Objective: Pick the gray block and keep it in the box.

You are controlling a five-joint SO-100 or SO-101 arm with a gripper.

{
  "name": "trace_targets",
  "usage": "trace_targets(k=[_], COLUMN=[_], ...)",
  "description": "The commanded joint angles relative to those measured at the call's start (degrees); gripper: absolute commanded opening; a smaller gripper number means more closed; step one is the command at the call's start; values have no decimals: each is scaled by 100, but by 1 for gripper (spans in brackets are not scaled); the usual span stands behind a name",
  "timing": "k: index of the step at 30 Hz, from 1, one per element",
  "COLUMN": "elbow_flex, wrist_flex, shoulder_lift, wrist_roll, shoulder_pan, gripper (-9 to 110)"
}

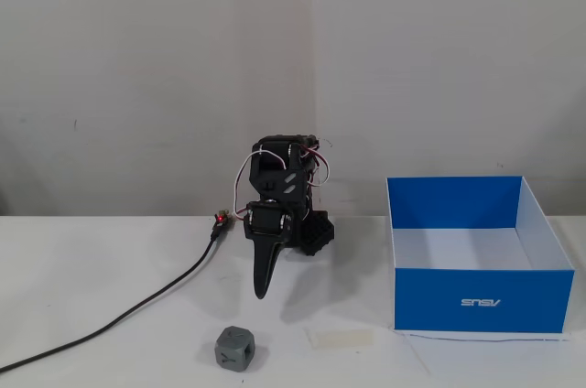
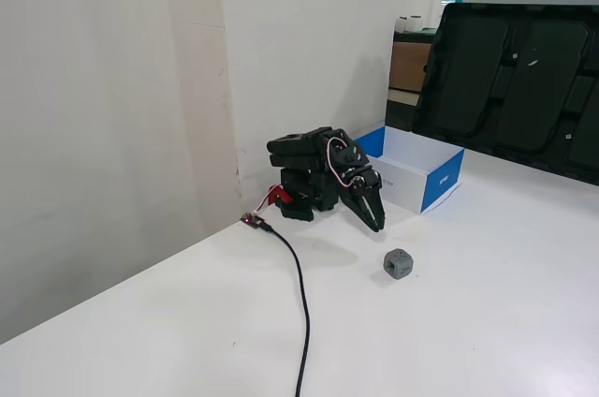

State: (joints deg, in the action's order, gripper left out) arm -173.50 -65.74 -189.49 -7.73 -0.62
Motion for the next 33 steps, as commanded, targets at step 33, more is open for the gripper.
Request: trace_targets(k=[33], elbow_flex=[-26], wrist_flex=[-9], shoulder_lift=[-694], wrist_roll=[26], shoulder_pan=[-185], gripper=[0])
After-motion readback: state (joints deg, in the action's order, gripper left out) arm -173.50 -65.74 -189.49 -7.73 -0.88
